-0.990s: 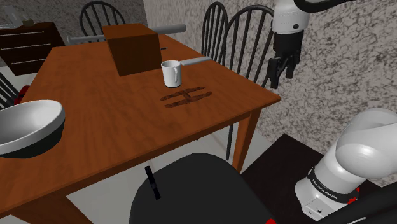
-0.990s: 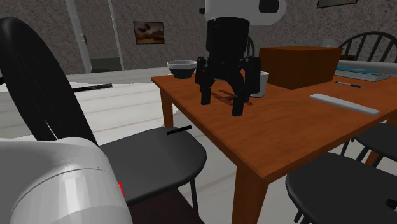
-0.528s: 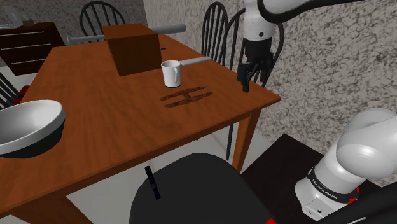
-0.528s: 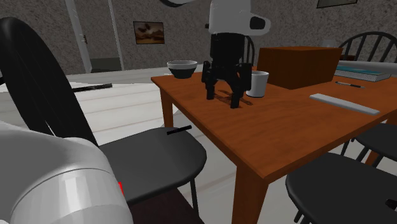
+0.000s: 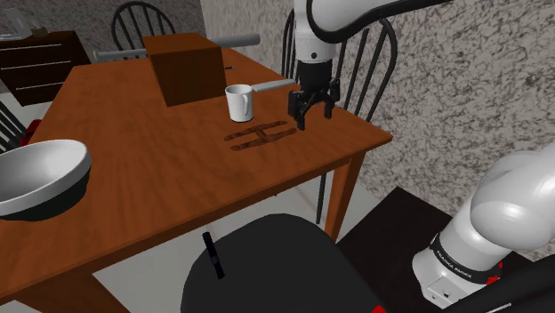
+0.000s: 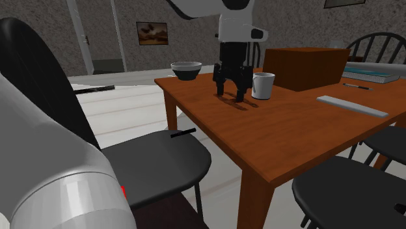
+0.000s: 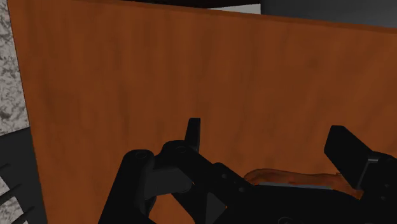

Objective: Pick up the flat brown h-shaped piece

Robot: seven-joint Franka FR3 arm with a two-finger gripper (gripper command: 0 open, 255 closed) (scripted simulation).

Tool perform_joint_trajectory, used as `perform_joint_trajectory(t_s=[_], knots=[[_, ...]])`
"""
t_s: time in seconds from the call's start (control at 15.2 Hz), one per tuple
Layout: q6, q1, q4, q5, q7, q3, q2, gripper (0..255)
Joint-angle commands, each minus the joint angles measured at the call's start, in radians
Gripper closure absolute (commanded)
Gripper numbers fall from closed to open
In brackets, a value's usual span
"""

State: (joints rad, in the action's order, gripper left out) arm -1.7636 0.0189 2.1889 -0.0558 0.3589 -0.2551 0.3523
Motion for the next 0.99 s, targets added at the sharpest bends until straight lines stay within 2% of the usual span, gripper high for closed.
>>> perform_joint_trajectory(t_s=[0.0, 0.59, 0.66, 0.92], knots=[[-0.032, 0.0, -0.052, 0.006, 0.042, -0.023, -0.072, 0], [-0.091, 0.024, -0.356, 0.096, 0.227, -0.097, -0.399, 0], [-0.091, 0.028, -0.375, 0.103, 0.237, -0.099, -0.418, 0], [-0.143, 0.029, -0.331, 0.107, 0.24, -0.098, -0.426, 0]])
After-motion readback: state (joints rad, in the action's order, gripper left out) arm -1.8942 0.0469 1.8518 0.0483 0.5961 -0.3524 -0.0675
